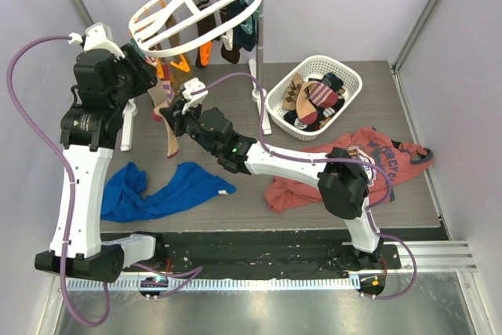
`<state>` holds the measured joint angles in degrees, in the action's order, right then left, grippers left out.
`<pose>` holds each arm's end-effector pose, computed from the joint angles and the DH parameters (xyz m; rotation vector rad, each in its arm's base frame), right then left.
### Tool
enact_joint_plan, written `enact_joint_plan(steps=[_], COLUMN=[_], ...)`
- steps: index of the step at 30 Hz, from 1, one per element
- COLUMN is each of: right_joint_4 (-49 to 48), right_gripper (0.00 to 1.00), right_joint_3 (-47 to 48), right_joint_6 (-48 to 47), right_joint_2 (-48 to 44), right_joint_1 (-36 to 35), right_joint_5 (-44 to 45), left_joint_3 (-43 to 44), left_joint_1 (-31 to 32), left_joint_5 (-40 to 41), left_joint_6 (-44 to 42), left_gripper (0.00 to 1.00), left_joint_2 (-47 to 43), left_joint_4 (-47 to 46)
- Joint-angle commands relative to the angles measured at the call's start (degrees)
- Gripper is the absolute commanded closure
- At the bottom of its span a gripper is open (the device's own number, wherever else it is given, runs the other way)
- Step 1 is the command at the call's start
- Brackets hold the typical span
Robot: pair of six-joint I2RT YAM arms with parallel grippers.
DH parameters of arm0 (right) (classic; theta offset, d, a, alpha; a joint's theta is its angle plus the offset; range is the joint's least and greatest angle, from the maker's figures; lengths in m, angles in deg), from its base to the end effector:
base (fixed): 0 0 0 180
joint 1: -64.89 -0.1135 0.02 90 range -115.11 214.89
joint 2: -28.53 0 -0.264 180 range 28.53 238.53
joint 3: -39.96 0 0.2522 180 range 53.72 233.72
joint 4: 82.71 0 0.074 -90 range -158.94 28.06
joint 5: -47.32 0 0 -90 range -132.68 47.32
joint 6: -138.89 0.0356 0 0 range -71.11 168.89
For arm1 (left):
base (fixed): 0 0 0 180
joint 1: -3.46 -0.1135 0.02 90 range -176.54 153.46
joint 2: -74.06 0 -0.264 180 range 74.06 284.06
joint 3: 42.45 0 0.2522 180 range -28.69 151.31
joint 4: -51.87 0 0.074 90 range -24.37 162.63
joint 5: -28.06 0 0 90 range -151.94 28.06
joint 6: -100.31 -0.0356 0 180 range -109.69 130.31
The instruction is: Remove the socks clipped to the hanger
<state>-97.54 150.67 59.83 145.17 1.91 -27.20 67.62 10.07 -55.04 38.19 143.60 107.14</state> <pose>0.2339 0.4377 0.3402 -0.4323 1.4147 0.8680 0.2241 -0.0217 0.4969 -0.4226 1.7883 -0.3138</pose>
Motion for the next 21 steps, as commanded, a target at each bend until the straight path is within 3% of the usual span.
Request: enact_joint_plan(steps=[1, 9, 15, 21], right_joint_4=[-3.0, -3.1, -3.1, -3.6], right_gripper=[0.99, 0.99, 0.99, 0.99], right_joint_3=[2.1, 1.9, 1.8, 0.9], right_joint_6=[0.0, -0.5, -0.7, -1.2], right_joint_2=[-0.4, -0.9, -0.6, -1.2], right_joint_1=[-0.1, -0.2, -0.1, -0.2], right_joint_5=[-0.1, -0.2, 0.0, 0.2], left_joint_3=[-0.8, 1.2, 1.0, 0.7], left_joint_1=[-0.2, -0.2, -0.2, -0.2], left_joint_5=[-1.9, -0.2, 0.3, 7.8], left_joint_6=[-1.1, -1.7, -2.5, -4.2], left_gripper=[0.51, 0.55, 0.45, 0.50], left_joint_2=[-0.3, 1.3, -1.7, -2.4], left_joint_4=[-6.5, -5.0, -5.2, -3.6])
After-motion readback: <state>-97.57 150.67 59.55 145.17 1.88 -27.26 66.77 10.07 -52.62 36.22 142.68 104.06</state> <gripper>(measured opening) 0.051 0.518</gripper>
